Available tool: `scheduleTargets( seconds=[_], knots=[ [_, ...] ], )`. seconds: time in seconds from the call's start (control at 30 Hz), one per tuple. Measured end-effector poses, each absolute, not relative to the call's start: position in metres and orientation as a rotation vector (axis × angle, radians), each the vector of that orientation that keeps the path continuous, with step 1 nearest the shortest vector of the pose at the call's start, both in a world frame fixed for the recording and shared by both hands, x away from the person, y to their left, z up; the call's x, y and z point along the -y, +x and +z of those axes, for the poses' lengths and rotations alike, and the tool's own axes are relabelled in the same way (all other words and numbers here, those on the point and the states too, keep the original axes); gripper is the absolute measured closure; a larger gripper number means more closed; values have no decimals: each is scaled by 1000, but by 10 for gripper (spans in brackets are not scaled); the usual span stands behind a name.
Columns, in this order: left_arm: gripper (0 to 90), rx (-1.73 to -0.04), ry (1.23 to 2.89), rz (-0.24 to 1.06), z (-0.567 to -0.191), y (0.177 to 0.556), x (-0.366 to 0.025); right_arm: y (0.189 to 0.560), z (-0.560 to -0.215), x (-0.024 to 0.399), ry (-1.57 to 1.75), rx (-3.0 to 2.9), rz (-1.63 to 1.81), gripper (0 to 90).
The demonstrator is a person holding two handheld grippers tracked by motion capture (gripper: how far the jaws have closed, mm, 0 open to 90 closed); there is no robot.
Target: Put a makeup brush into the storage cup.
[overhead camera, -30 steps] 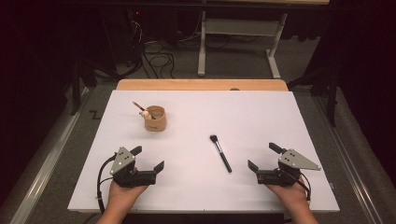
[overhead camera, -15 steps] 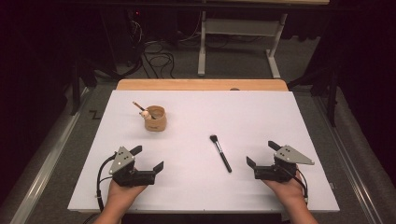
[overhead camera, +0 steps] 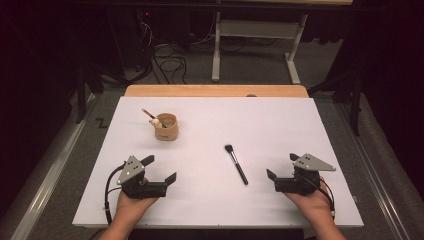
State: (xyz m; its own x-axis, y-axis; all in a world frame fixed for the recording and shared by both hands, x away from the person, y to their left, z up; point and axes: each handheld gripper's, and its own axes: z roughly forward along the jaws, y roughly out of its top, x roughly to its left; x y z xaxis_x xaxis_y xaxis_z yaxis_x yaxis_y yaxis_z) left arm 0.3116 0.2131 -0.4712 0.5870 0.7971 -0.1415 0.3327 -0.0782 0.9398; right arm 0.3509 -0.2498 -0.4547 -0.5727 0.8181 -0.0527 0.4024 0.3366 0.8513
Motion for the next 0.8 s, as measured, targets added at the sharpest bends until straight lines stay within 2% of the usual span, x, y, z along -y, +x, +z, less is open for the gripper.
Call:
scheduleTargets(
  seconds=[0.17, 0.8],
  knots=[
    [16, -957, 1628, 517, -467, 306, -216, 350, -454, 248, 1078, -2190, 1081, 40],
    [14, -944, 1674, 538, -469, 306, -211, 352, -453, 243, 1113, -2376, 911, 65]
  ],
)
